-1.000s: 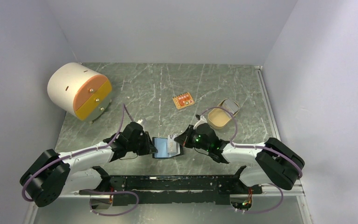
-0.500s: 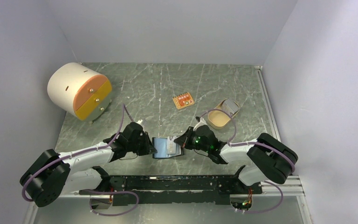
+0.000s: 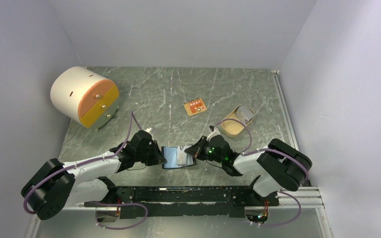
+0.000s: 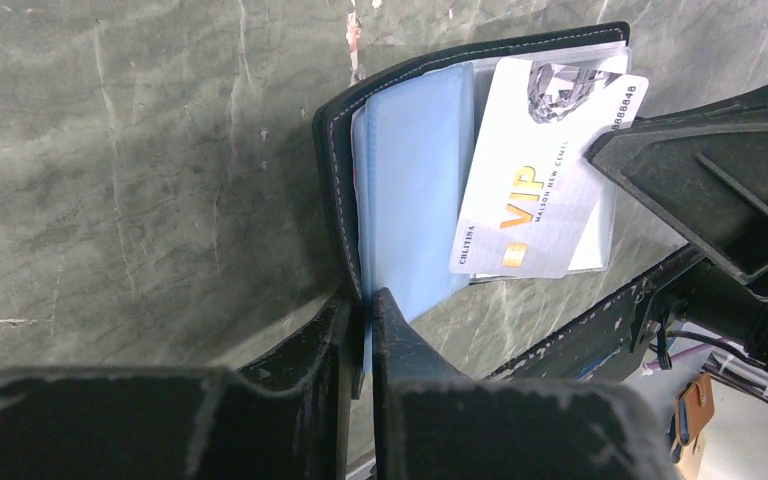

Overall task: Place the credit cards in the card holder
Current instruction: Insert the credit card into the card holder.

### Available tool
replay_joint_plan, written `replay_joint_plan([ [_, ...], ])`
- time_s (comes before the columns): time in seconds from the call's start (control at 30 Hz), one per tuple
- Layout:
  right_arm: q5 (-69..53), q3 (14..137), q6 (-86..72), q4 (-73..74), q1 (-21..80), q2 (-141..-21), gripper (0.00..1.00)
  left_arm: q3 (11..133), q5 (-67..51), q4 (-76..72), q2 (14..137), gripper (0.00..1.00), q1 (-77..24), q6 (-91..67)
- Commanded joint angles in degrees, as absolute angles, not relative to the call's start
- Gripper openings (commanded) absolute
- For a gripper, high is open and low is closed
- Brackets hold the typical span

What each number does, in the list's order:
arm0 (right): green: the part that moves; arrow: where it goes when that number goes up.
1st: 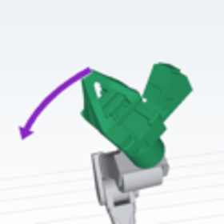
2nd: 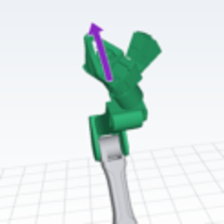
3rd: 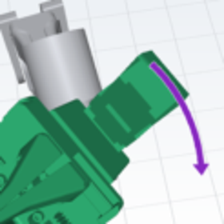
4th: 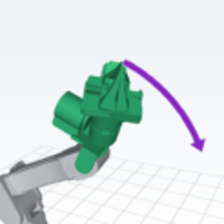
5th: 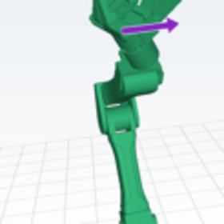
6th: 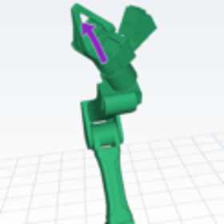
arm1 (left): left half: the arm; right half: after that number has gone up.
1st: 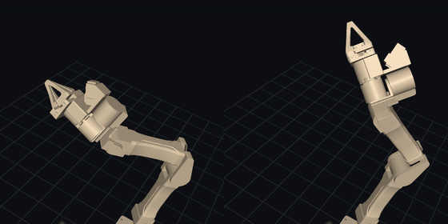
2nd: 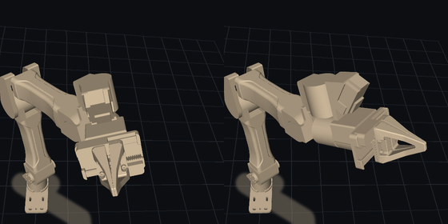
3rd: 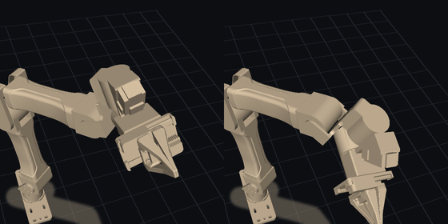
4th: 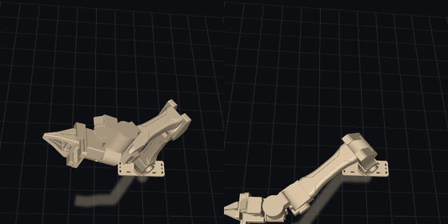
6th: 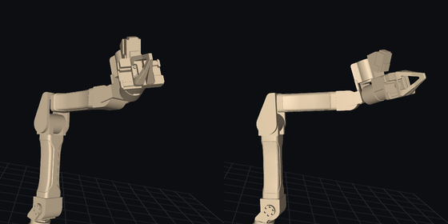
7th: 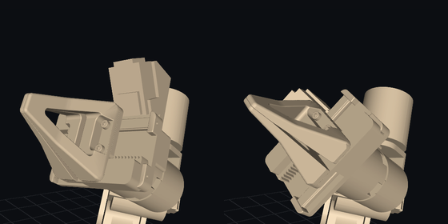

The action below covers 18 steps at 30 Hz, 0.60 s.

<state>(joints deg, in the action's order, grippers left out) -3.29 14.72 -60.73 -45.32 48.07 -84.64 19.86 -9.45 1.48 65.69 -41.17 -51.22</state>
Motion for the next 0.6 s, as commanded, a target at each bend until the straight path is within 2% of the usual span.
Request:
replay_joint_plan([
  [0.0,-3.6,13.97,-61.66,-49.33,48.01,-85.99,0.0,19.25,-9.32,0.34,65.39,0.12,-40.87,-50.92],
  [0.27,-4.28,13.11,-63.19,-50.51,48.08,-87.18,0.0,19.19,-9.4,0.12,65.33,0.12,-40.87,-51.31],
  [0.43,-3.98,13.3,-63.22,-48.36,48.44,-86.91,0.04,19.36,-9.11,0.42,65.25,0.12,-40.87,-51.35],
  [0.57,-3.97,14.08,-62.89,-46.09,48.75,-87.11,0.15,19.62,-9.11,0.6,65.4,0.12,-40.8,-51.25],
])
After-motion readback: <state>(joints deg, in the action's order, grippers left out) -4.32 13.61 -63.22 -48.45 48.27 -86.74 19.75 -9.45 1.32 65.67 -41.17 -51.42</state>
